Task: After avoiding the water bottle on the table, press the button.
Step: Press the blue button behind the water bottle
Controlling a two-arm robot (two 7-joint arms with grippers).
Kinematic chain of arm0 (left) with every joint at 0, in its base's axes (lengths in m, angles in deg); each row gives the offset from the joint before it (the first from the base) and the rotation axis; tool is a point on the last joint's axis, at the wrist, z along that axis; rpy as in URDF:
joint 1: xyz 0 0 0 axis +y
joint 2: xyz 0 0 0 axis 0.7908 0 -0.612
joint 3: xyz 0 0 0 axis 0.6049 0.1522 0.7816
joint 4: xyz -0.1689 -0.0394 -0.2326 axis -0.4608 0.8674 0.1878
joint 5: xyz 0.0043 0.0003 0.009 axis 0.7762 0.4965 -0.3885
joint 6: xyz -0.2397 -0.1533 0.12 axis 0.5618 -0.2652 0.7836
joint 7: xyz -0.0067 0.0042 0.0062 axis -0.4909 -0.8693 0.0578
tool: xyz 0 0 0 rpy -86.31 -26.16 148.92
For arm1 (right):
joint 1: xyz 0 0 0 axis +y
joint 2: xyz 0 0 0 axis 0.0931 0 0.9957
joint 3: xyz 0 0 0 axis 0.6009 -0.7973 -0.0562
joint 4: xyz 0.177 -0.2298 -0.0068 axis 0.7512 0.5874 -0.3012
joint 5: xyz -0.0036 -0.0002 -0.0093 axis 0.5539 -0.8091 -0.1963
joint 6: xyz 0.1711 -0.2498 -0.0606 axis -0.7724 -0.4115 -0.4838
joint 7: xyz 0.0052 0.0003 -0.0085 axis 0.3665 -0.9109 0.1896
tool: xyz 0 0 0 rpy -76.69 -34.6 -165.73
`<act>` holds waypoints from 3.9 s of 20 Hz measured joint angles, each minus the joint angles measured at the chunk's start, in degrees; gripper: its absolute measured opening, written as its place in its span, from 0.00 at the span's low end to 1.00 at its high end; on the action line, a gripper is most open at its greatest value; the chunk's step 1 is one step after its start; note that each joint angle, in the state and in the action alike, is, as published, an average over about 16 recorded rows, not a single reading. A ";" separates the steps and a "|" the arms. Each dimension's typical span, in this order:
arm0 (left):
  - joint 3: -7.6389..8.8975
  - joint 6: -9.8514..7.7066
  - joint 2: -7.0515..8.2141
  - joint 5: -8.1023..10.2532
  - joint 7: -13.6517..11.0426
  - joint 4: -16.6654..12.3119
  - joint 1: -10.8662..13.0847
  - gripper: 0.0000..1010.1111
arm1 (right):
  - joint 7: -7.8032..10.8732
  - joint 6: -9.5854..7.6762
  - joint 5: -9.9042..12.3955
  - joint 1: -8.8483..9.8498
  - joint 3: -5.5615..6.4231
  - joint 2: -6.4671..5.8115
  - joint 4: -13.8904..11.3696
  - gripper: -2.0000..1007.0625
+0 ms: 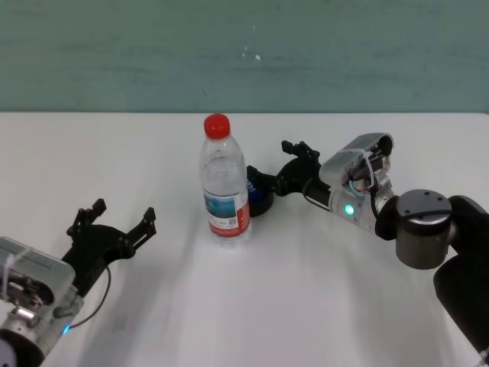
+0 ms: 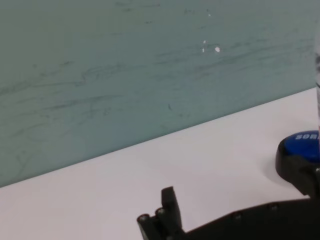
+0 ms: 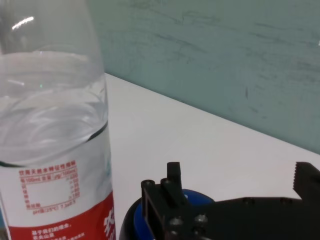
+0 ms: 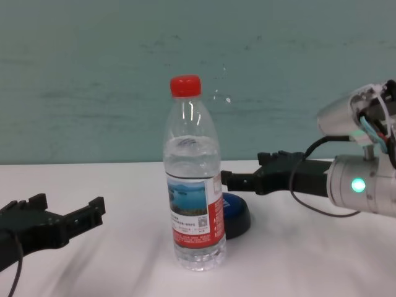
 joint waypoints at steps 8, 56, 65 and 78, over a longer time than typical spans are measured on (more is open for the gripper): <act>0.00 0.00 0.00 0.00 0.00 0.00 0.00 0.99 | -0.07 0.35 0.42 0.33 0.19 0.04 0.87 1.00; 0.00 0.00 0.00 0.00 0.00 0.00 0.00 0.99 | 1.88 3.34 0.92 -3.26 0.21 2.55 9.93 1.00; 0.00 0.00 0.00 0.00 0.00 0.00 0.00 0.99 | 2.47 4.04 1.14 -4.13 0.01 3.53 13.19 1.00; 0.00 0.00 0.00 0.00 0.00 0.00 0.00 0.99 | 0.53 2.28 0.25 -1.21 0.25 1.97 5.57 1.00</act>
